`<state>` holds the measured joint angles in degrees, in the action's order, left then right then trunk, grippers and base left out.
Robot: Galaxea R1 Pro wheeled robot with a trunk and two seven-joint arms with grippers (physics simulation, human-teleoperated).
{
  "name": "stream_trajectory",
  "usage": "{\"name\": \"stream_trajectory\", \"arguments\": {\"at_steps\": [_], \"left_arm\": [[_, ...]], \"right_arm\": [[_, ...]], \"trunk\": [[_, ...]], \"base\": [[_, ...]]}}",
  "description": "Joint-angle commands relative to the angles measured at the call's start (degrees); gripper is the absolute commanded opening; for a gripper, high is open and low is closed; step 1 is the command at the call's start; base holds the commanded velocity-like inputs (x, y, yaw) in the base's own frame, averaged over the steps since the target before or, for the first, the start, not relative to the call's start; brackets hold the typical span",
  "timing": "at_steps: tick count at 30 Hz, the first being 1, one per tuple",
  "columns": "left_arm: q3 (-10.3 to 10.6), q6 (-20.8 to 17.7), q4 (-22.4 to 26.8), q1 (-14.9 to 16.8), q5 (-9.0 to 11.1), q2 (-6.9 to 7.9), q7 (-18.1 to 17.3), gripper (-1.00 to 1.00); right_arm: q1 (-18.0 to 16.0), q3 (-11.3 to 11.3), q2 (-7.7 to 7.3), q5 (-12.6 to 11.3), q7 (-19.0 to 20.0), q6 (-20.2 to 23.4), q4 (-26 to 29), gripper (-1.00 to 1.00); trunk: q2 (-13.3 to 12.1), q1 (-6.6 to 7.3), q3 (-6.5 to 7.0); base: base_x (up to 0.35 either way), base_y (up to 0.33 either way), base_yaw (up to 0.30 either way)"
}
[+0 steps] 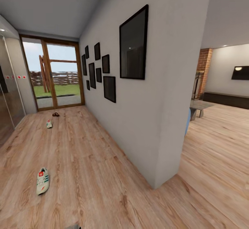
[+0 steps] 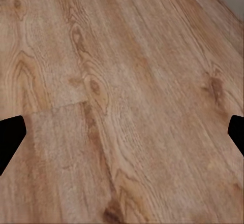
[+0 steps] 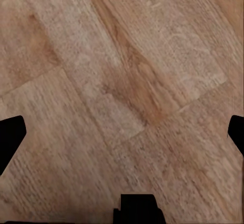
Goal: Pick up the two gym shoes and the two sandals from the corridor floor and place them onto the hallstand (shoe rack) in the corridor, making sure they are on the rack and not on the floor. Arrange them so the two gym shoes are next to each other and the two sandals are next to each other.
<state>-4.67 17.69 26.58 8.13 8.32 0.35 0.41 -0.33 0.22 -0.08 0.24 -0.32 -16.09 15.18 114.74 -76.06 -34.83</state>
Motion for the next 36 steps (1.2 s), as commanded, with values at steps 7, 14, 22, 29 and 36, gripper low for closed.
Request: {"name": "stream_trajectory", "arguments": {"at_steps": [7,14,22,29,36], "left_arm": [[0.1,0.16,-0.04,0.04,0.44,0.01,0.04,1.0],[0.08,0.15,-0.04,0.04,0.47,0.01,0.03,1.0],[0.07,0.15,-0.04,0.04,0.47,0.01,0.03,1.0],[0.04,0.18,-0.04,0.04,0.48,0.01,0.03,1.0],[0.05,0.17,-0.04,0.04,0.49,0.01,0.04,1.0]], "right_arm": [[-0.03,0.04,-0.01,0.02,-0.03,-0.17,-0.06,1.0],[-0.03,0.01,-0.01,0.02,-0.03,-0.17,-0.04,1.0],[-0.03,0.02,-0.01,0.02,-0.04,-0.17,-0.06,1.0],[-0.03,0.03,-0.01,0.06,-0.05,-0.17,-0.05,1.0],[-0.03,0.04,-0.01,0.11,-0.03,-0.17,0.01,1.0]], "trunk": [[0.03,-0.02,-0.54],[0.03,-0.02,-0.91],[0.03,-0.02,-1.18],[0.03,-0.02,-1.34],[0.03,-0.02,-1.37]], "base": [[0.276,-0.21,0.207],[0.279,-0.202,0.249],[0.28,-0.053,0.28],[0.278,0.12,0.235],[0.271,0.208,0.043]]}}
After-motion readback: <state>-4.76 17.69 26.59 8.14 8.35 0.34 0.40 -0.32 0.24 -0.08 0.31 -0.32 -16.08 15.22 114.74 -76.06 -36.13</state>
